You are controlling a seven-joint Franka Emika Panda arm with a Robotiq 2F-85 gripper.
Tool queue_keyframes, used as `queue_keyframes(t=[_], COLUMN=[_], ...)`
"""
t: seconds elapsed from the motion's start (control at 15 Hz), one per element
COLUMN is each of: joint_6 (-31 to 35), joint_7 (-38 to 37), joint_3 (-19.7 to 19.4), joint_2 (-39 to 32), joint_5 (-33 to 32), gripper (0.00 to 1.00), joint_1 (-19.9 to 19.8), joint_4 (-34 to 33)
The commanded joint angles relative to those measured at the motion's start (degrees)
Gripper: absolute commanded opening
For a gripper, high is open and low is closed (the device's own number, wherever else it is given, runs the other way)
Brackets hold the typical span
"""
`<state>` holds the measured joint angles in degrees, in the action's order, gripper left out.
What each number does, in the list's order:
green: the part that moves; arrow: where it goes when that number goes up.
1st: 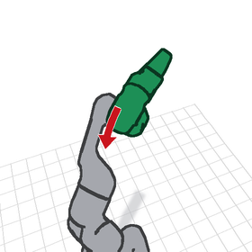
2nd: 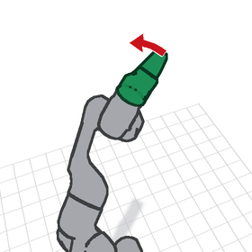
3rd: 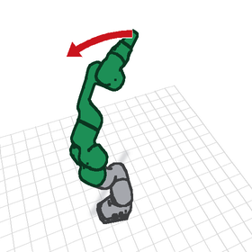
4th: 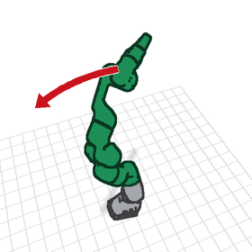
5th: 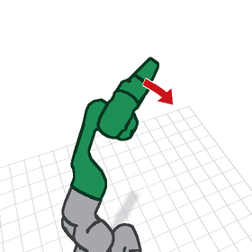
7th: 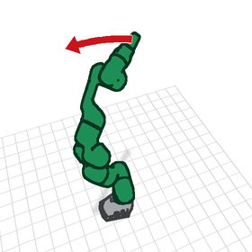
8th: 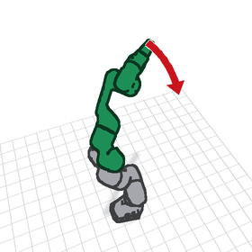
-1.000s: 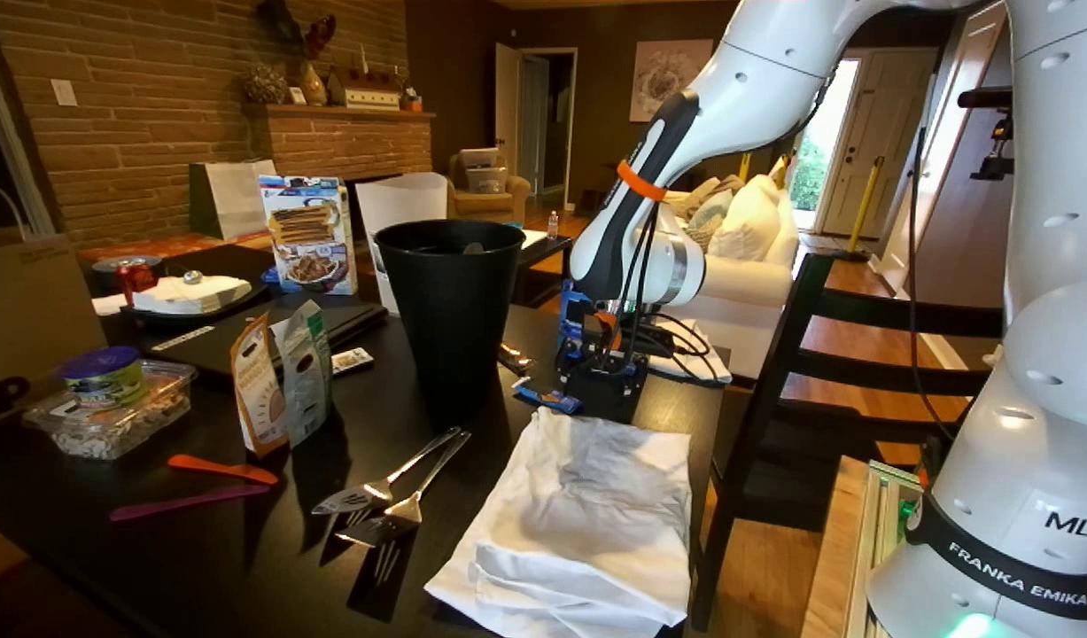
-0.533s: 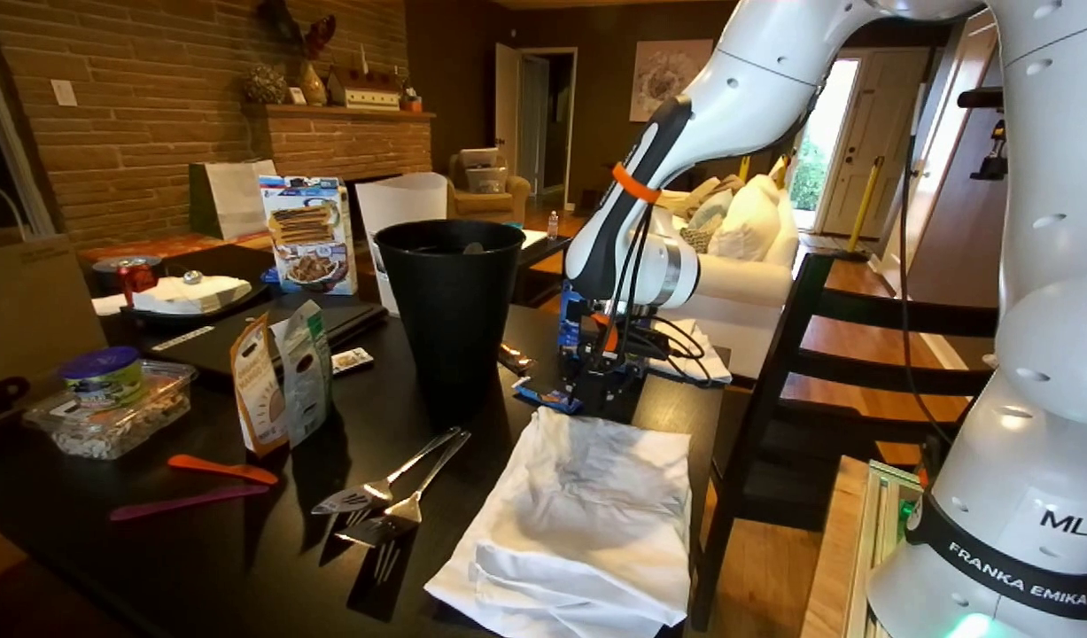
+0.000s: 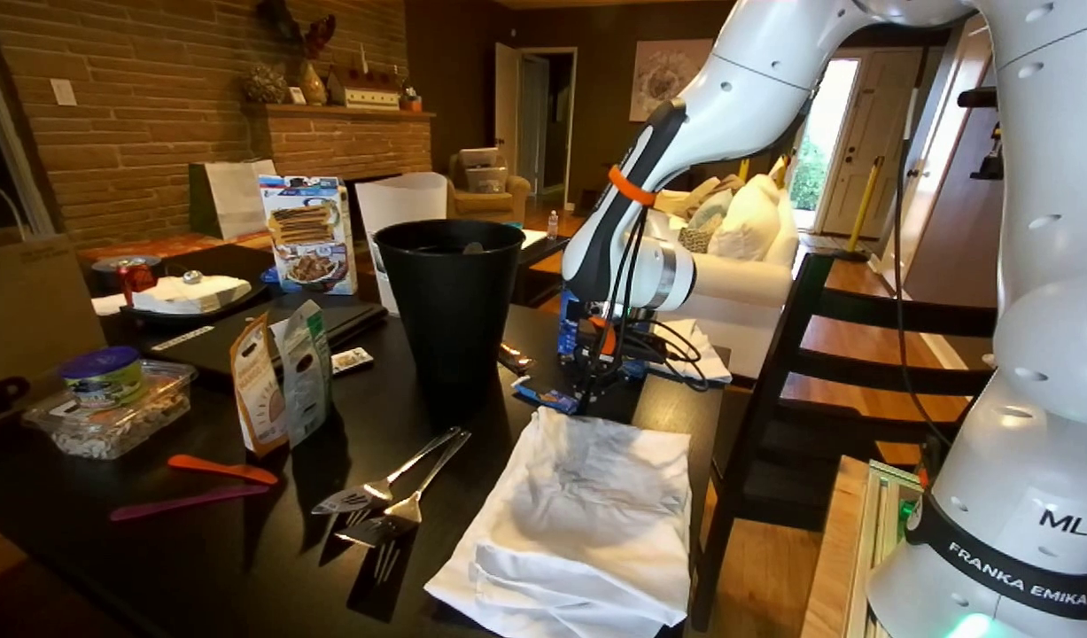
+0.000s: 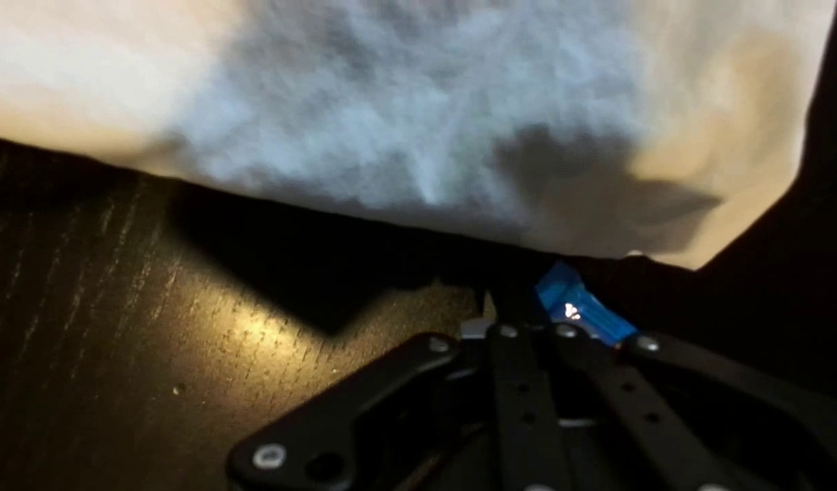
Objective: Put the candy bar into the box
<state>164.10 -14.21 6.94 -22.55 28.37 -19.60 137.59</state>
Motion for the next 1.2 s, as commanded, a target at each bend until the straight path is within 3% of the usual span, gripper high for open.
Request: queue_keyframes(t=[0.0, 0.13, 0.2, 0.27, 0.33, 1.0, 1.07, 1.13], joint_6=[0.2, 0.1, -0.3, 0.3, -0.2, -1.8, -2.0, -1.4], joint_7=[2.0, 2.1, 3.5, 2.4, 3.1, -0.1, 0.0, 0.3], joint_3=[1.8, 2.3, 0.4, 2.4, -0.3, -6.4, -6.3, -4.8], joint_2=[-1.0, -1.0, -0.6, -0.5, 0.0, 6.7, 6.9, 6.5], joint_5=[1.5, 1.4, 3.2, 1.6, 2.7, 1.1, 1.7, 1.4], gripper=[0.0, 0.0, 0.0, 0.0, 0.0, 0.0, 0.18, 0.27], joint_1=[-1.5, -1.8, 0.3, -1.8, 1.0, 5.7, 5.7, 4.3], joint_4=[-1.1, -1.0, -1.1, -0.7, -0.7, 0.5, 0.4, 0.4])
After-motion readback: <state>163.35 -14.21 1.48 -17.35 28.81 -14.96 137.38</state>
